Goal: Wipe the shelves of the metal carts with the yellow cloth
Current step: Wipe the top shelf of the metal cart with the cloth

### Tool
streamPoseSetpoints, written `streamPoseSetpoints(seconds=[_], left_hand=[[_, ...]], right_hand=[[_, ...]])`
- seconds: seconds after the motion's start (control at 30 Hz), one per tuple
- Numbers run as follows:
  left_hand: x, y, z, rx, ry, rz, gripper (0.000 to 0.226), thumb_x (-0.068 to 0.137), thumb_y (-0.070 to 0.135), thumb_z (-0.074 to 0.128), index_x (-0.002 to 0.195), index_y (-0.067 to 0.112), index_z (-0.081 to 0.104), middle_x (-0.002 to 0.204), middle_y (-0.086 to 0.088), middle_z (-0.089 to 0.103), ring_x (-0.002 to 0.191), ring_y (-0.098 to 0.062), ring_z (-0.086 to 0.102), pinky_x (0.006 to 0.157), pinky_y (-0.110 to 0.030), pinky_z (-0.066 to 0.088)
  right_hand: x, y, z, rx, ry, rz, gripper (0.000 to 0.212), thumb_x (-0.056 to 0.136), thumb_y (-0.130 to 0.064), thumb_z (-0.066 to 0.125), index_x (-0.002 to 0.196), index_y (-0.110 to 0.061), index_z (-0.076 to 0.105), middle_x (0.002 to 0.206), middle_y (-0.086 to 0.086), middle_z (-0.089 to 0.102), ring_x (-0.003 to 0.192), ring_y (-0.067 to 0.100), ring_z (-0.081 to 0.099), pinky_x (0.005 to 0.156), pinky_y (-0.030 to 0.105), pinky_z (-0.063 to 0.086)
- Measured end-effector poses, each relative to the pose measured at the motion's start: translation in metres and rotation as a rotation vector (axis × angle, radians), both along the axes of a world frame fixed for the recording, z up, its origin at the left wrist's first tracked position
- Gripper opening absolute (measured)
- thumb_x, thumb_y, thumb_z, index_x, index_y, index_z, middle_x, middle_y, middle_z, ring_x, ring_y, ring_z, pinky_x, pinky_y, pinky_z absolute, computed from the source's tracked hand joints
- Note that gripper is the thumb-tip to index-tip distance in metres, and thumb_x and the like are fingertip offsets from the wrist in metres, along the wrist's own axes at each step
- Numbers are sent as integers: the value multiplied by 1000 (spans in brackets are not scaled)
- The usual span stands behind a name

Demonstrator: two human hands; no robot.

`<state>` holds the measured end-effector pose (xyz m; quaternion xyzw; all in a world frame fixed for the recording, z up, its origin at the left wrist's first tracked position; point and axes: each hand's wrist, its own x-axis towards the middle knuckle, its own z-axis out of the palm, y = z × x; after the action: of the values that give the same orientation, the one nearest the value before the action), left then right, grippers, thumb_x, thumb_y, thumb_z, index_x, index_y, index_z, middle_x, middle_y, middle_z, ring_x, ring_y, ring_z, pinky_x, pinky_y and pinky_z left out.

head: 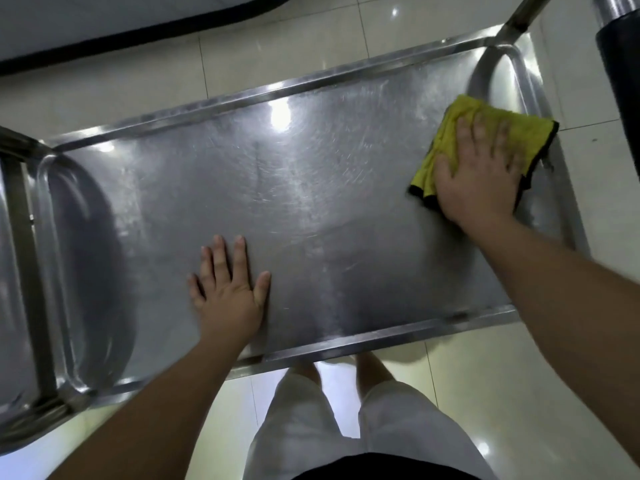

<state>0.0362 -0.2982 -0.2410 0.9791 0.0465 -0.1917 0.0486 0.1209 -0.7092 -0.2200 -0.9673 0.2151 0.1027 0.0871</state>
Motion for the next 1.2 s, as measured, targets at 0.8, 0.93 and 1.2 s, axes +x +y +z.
streamPoseSetpoints(seconds=[0.8,0.93,1.2], left_hand=[[2,-1,6,-11,29,7,77,96,72,13,164,41,-4,174,3,-13,160,-21,-13,125,-56,-3],[2,-1,5,-12,56,2,72,102,67,21,163,41,-7,173,3,-17,159,-21,-17,126,-57,-4],[0,1,3,-10,26,-3,75,97,72,12,163,42,-7,174,4,-13,159,-20,-14,126,-56,-3]], right_hand=[[-171,3,8,-29,103,47,75,98,-56,28,166,-25,17,173,4,15,159,35,4,125,63,8],[-162,107,4,18,3,493,74,97,-54,44,164,-25,28,172,0,18,159,35,10,124,65,12],[14,174,-5,67,-13,846,69,97,-59,34,162,-37,30,171,-8,23,159,27,16,125,61,10]])
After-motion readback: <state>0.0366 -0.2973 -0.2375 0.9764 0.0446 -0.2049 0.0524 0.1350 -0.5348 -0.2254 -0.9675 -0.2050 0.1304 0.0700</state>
